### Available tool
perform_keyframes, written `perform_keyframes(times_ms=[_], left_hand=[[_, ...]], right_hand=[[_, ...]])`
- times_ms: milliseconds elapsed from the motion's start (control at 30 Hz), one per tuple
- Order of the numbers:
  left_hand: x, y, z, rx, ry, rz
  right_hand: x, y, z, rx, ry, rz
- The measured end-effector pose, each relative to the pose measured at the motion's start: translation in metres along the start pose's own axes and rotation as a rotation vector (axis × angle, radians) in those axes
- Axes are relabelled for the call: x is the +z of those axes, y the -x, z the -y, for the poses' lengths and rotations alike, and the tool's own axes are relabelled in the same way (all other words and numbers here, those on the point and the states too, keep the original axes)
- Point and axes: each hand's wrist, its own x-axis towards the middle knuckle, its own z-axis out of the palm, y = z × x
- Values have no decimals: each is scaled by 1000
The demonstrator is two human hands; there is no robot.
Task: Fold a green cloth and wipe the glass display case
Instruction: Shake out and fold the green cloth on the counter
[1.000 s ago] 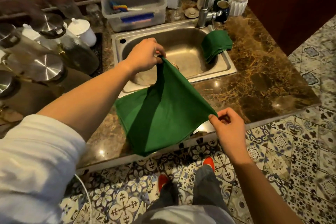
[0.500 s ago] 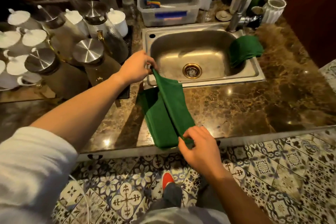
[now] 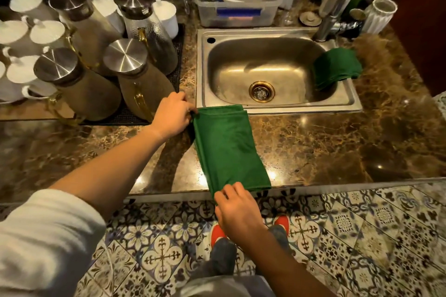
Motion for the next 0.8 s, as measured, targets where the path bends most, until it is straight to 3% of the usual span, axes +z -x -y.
perform_keyframes(times_ms=[167, 300, 367, 567, 800], left_hand=[[17, 8, 5, -14, -61, 28], [21, 9, 2, -110, -37, 211], [23, 17, -1, -173, 43, 221], [35, 73, -32, -432, 458, -80], [77, 143, -97, -976, 998, -286]], right_hand=[[4, -3, -1, 42, 62, 139], [7, -6, -6, 35, 11, 270], [5, -6, -15, 85, -44, 299], [-30, -13, -69, 441, -217, 39], [-39, -18, -99, 744, -439, 179]])
